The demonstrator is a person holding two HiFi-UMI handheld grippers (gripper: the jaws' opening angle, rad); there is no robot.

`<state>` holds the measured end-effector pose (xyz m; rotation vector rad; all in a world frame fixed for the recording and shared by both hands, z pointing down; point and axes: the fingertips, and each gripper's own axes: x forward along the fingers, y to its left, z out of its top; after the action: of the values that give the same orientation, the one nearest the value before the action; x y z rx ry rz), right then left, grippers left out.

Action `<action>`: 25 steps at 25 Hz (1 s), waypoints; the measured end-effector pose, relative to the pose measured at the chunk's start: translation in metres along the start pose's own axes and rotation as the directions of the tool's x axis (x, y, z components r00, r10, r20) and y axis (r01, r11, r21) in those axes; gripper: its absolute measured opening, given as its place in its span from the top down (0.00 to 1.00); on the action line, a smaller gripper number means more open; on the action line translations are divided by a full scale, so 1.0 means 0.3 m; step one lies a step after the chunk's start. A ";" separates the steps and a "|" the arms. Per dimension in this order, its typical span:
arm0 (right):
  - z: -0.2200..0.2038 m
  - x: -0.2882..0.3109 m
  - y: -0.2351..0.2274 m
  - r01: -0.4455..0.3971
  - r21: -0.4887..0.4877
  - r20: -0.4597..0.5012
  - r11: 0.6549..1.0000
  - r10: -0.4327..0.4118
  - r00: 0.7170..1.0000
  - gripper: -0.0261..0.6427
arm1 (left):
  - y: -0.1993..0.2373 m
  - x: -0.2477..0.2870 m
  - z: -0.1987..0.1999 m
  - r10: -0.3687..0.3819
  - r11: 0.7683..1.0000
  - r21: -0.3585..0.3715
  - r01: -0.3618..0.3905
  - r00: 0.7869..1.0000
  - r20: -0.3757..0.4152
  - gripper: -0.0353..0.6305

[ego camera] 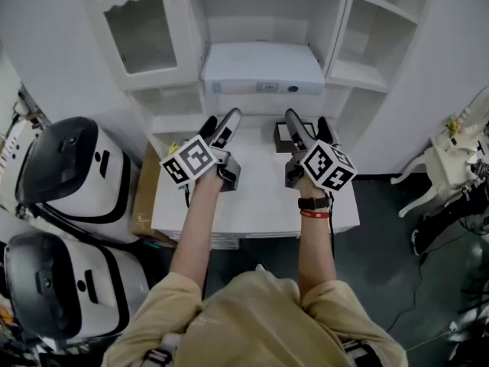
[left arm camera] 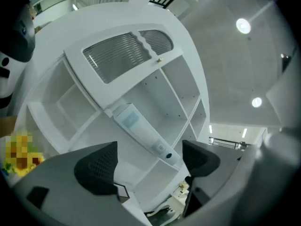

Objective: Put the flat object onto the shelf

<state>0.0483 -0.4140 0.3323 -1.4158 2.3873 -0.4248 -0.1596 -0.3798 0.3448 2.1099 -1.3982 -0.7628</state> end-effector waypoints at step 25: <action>-0.011 -0.170 0.086 0.005 -0.276 -0.052 0.961 -0.020 0.998 0.51 | -0.129 -0.132 -0.063 0.134 0.815 0.572 -0.089 0.990 -0.036 0.49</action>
<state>0.0495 -0.3568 0.3312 -1.5534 2.5613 -0.1363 -0.1339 -0.3274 0.3397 2.4225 -1.8620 -0.2150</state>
